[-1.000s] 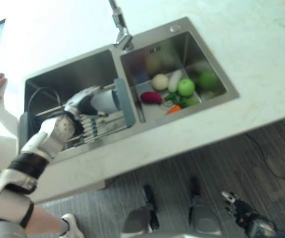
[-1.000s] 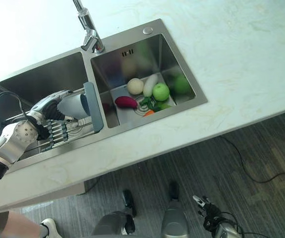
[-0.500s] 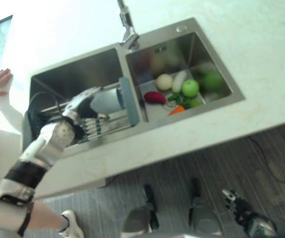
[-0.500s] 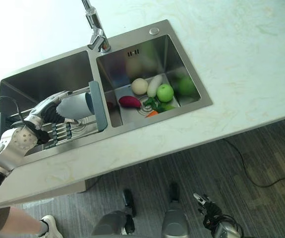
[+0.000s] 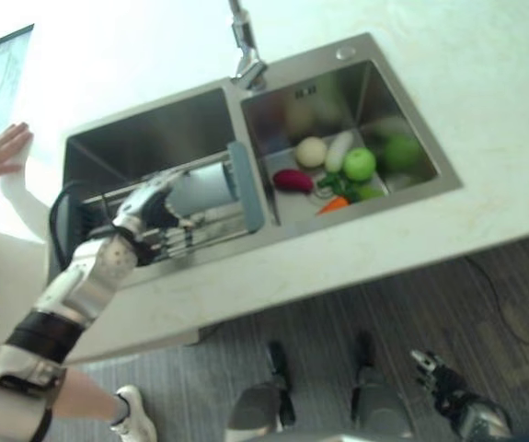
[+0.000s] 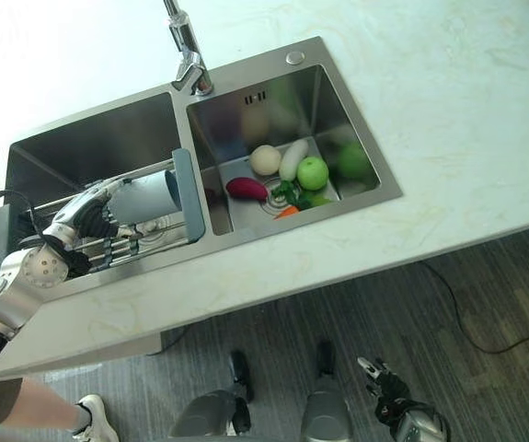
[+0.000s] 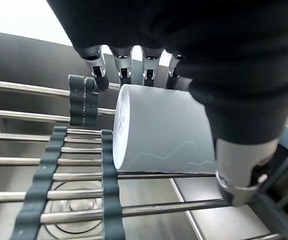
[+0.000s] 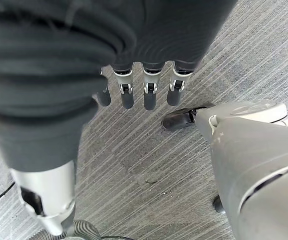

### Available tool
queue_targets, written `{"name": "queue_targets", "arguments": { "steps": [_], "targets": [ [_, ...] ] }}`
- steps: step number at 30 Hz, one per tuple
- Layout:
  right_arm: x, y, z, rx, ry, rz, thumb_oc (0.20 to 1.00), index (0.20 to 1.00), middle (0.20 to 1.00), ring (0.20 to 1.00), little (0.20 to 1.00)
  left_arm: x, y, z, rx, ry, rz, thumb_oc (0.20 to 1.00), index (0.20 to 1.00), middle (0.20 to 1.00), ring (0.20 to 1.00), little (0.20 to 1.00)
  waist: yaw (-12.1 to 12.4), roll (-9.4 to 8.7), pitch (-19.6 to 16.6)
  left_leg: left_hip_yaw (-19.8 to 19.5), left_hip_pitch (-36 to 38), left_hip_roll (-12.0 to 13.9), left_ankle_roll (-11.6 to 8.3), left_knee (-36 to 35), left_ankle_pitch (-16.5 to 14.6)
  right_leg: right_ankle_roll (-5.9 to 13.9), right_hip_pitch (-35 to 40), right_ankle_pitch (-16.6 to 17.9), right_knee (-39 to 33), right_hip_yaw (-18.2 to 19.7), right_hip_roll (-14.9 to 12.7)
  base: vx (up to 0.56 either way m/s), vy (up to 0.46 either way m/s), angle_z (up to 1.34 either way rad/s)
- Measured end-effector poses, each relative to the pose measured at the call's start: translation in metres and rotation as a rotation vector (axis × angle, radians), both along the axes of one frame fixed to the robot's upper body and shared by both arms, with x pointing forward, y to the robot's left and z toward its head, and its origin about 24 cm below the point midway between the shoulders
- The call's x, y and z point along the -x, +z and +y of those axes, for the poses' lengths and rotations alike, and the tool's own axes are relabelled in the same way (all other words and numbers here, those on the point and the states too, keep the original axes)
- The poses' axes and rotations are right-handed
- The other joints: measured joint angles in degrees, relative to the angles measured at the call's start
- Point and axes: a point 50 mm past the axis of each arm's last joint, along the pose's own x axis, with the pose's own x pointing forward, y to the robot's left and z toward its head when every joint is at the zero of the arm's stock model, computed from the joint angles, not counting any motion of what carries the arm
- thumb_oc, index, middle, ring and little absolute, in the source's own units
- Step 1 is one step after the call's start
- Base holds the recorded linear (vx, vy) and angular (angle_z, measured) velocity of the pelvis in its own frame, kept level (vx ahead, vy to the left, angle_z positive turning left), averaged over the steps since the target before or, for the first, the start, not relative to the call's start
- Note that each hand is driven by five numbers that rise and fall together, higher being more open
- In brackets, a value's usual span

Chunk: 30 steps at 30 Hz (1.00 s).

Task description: Place the dishes in the dishwasher.

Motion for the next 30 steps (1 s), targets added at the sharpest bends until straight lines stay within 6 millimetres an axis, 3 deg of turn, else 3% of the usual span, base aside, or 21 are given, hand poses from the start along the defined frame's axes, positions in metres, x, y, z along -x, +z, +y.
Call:
{"name": "queue_targets", "arguments": {
  "steps": [30],
  "targets": [
    [0.001,0.0,-0.002,0.0,0.0,0.003,1.0,1.0,1.0,1.0,1.0,-0.016,0.009,-0.004,-0.022,-0.012,0.017,1.0,1.0,1.0,1.0,1.0,-1.3,0.54,0.8,1.3,-1.7,-0.1,0.04,0.0,0.1,0.11,-2.7,0.4,0.0,1.6,0.0,0.0,-0.002,-0.02]
  ]
}}
